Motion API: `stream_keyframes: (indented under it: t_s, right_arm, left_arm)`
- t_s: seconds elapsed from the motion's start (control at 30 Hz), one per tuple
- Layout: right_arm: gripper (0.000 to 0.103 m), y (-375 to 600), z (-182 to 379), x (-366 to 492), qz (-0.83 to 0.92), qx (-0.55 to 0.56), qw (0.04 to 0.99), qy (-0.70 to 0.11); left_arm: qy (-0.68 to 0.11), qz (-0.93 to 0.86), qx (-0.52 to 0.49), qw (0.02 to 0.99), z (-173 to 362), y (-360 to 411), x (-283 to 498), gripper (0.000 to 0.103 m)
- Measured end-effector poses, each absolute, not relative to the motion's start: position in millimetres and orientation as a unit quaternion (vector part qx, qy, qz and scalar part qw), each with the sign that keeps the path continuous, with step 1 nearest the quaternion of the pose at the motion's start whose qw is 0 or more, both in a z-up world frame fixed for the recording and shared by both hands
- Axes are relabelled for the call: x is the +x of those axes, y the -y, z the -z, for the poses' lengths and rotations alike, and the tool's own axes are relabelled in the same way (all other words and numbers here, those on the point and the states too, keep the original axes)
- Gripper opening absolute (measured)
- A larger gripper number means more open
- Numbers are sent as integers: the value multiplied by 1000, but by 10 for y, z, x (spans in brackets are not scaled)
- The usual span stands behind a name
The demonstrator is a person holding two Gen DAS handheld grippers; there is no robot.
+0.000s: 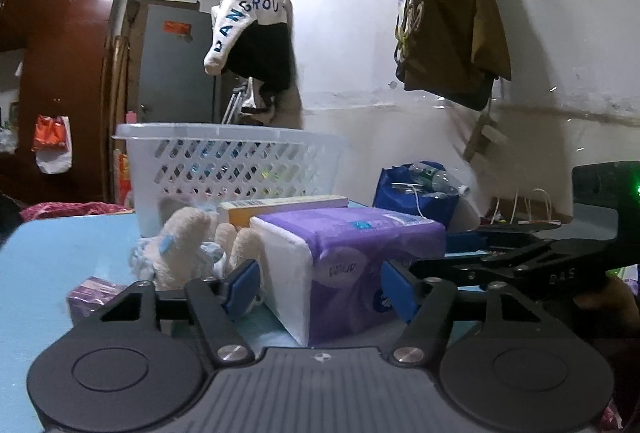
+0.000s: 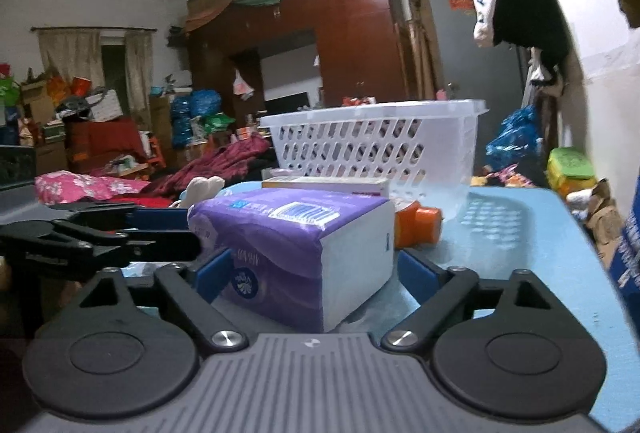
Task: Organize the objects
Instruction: 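Grasp the purple tissue pack with the left tool and lift it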
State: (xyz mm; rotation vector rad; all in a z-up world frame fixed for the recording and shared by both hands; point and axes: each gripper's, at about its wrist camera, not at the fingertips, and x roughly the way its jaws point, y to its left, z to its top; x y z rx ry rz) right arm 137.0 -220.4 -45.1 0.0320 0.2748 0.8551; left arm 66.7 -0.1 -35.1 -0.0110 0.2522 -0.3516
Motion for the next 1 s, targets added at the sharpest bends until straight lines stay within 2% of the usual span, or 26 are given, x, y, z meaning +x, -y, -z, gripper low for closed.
stream_keyframes:
  t_s: [0.13, 0.3, 0.57, 0.67, 0.8, 0.9, 1.0]
  right_arm:
    - [75, 2232, 495, 1450, -446, 41, 881, -152]
    - [70, 2245, 518, 1415, -445, 32, 883, -146]
    - [66, 2270, 279, 1176, -438, 5, 894, -96]
    - [66, 2263, 38, 1115, -439, -5, 896, -70]
    - [65, 2204, -560, 1197, -439, -24, 898, -13]
    - [64, 2058, -1027, 1401, -431, -35, 902, 19]
    - [63, 1871, -1297, 1723, -422, -45, 905, 17]
  left_arm:
    - [-125, 202, -13, 971, 430, -30, 746, 60]
    - [-116, 196, -6, 974, 465, -12, 717, 53]
    - [-69, 199, -11, 977, 251, -17, 480, 51]
    - [-36, 194, 7, 980, -46, 0, 381, 51]
    - [14, 189, 26, 981, -676, -19, 479, 51]
    - [42, 180, 43, 982, -1112, -58, 722, 51]
    - [33, 176, 44, 983, -1374, -142, 1141, 51]
